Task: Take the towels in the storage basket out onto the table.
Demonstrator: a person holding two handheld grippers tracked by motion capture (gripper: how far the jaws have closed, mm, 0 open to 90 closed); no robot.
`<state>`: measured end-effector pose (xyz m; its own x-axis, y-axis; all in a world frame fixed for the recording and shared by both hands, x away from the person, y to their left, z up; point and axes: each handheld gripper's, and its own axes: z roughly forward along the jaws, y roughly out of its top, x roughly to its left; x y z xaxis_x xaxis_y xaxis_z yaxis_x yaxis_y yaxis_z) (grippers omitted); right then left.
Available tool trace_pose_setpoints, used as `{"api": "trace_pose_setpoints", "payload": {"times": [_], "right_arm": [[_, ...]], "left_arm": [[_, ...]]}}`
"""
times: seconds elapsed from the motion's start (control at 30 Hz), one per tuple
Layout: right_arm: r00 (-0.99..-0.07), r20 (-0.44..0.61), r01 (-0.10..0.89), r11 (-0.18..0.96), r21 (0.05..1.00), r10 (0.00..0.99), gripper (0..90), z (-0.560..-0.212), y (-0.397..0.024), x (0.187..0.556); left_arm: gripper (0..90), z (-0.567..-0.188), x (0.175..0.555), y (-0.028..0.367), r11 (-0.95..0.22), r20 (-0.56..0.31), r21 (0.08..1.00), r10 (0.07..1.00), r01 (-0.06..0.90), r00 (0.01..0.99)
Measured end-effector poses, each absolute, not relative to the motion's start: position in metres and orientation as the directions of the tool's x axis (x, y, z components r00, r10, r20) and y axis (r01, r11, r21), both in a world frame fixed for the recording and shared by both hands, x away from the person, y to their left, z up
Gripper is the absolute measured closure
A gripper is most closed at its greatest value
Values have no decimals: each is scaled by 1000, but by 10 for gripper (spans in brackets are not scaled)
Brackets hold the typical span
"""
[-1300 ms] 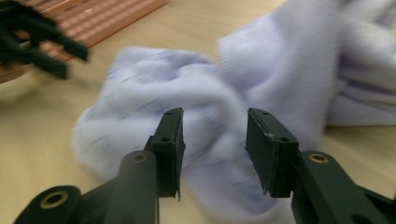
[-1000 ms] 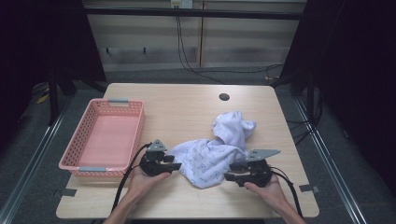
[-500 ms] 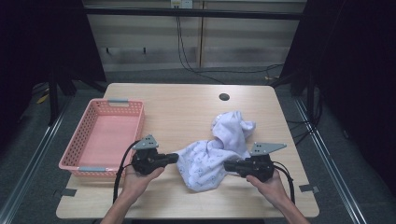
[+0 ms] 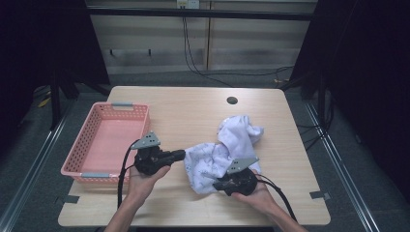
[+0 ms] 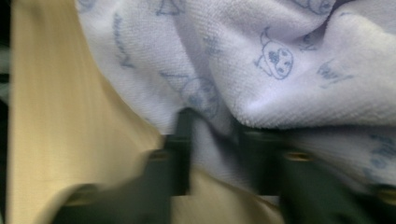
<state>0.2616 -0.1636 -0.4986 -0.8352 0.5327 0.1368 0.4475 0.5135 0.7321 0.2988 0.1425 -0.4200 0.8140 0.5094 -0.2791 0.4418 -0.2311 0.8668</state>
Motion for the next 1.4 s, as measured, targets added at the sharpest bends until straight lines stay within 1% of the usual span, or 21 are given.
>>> {"api": "trace_pose_setpoints", "payload": {"times": [0.03,0.07,0.13,0.23,0.33,0.37,0.43,0.53,0.6,0.73,0.8,0.83,0.93,0.97,1.03,1.1,1.2,1.23,1.3,1.33,1.4], "right_arm": [[-840,172,458,502,733,515,839,-497,-166,263],[-837,179,464,499,732,517,859,-494,-167,262],[-844,202,465,488,739,497,868,-489,-171,260],[-847,248,448,381,809,470,873,-449,-201,251],[-832,265,447,305,841,488,878,-427,-221,255],[-808,271,452,255,855,524,877,-412,-236,262],[-784,266,464,245,851,562,877,-408,-243,274],[-743,270,510,256,821,613,876,-420,-248,297],[-718,259,544,289,788,646,874,-440,-247,314],[-650,247,606,293,739,719,875,-472,-249,338],[-624,267,626,265,734,734,874,-478,-253,344],[-599,277,638,240,731,751,868,-483,-259,351],[-589,276,643,233,730,760,815,-484,-262,351],[-586,276,642,228,732,762,759,-482,-263,348],[-592,275,639,233,733,758,772,-480,-264,346],[-600,265,633,246,734,754,812,-480,-265,340],[-598,256,634,253,731,760,817,-484,-264,339],[-596,265,634,242,734,758,816,-486,-264,340],[-596,276,637,236,734,754,817,-488,-265,341],[-596,276,638,237,733,754,816,-488,-265,342],[-598,270,635,241,734,755,811,-488,-266,343]], "left_arm": [[868,-421,298,146,-223,-285,865,520,450,805],[869,-421,298,146,-223,-285,865,520,450,805],[869,-419,295,150,-233,-279,860,531,455,800],[869,-405,281,157,-251,-276,855,520,454,808],[869,-398,279,156,-266,-284,848,502,458,817],[868,-392,284,148,-286,-282,840,497,462,821],[867,-395,296,139,-290,-303,824,500,487,811],[864,-406,309,131,-294,-310,809,523,509,794],[845,-436,331,121,-294,-317,785,567,546,760],[632,-451,341,125,-232,-347,780,612,581,710],[599,-449,339,126,-238,-333,784,618,573,712],[505,-444,333,128,-246,-313,796,615,553,724],[538,-439,319,128,-256,-284,819,597,513,751],[591,-443,309,126,-316,-267,822,521,474,811],[614,-449,304,122,-356,-238,815,514,458,824],[568,-470,305,117,-364,-287,790,492,493,822],[515,-480,304,111,-383,-289,785,468,487,835],[454,-482,302,105,-403,-272,791,442,460,855],[432,-485,302,98,-421,-268,786,429,453,863],[434,-487,302,92,-468,-219,766,454,440,864],[457,-491,304,90,-475,-217,758,463,447,859]]}}
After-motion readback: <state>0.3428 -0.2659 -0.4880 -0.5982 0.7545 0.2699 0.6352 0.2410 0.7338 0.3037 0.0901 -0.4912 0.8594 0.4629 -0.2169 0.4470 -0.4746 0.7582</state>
